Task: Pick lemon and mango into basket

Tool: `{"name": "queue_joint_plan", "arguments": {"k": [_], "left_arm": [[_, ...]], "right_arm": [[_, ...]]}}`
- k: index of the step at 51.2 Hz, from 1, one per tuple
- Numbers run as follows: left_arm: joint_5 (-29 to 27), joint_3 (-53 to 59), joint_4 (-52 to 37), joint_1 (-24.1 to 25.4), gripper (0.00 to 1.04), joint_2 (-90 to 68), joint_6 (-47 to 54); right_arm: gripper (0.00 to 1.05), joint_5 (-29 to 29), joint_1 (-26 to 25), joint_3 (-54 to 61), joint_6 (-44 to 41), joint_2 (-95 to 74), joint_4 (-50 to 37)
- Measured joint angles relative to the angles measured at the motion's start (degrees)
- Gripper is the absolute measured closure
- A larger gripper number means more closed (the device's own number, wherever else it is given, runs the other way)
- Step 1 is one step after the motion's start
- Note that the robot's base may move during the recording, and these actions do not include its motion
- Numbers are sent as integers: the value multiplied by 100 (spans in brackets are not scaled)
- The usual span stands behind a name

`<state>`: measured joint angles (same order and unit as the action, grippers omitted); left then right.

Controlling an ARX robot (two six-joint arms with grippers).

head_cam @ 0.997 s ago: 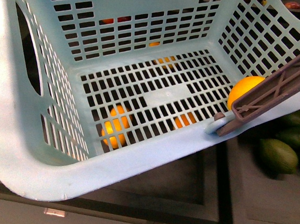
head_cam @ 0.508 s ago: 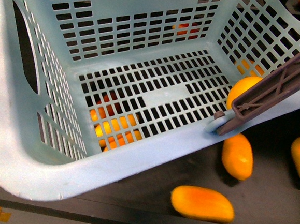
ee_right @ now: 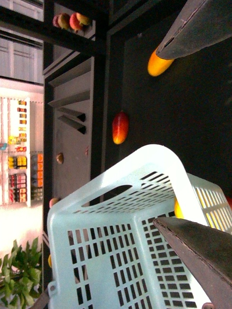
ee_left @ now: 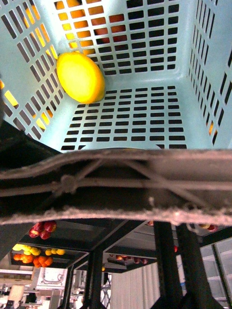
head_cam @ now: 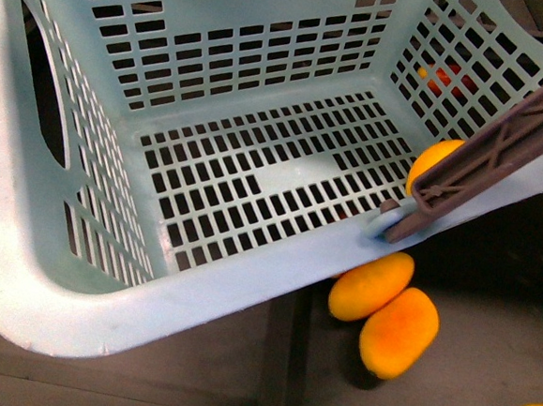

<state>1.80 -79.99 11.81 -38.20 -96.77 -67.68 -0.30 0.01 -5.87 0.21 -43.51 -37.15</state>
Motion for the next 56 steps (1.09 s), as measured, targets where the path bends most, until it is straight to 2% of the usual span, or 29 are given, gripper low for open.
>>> {"name": "queue_joint_plan", "arguments": {"k": [11, 20, 21, 25, 27, 29, 34, 37, 41, 56], "left_arm": [[-125, 0, 0, 52, 100, 2, 79], [-2, 0, 0, 15, 100, 2, 33], [9, 0, 0, 2, 100, 2, 28], [37, 0, 0, -33, 100, 2, 13], [59, 0, 0, -52, 100, 2, 4], [74, -2, 0, -68, 100, 2, 2], [79, -2, 0, -66, 100, 2, -37], [13, -2, 0, -63, 100, 2, -24], [-28, -2, 0, -42, 100, 2, -9], [13, -2, 0, -37, 100, 2, -9]], "right_arm": [[9, 7, -2, 0, 0, 0, 0], [9, 11, -2, 0, 0, 2, 0], [9, 164, 26, -37, 87, -2, 125], [9, 1631, 50, -946, 1064, -232, 2498], [9, 1847, -155, -1320, 1410, -428, 3285], [9, 1860, -348, -1502, 1510, -560, 3637], [9, 1394, -1204, -1875, 1482, -1187, 3418], [9, 776, -1792, -2122, 1239, -1834, 2975], [9, 105, -2334, -2280, 861, -2653, 2540], [9, -581, -3440, -2682, -352, -5379, 1285]]}}
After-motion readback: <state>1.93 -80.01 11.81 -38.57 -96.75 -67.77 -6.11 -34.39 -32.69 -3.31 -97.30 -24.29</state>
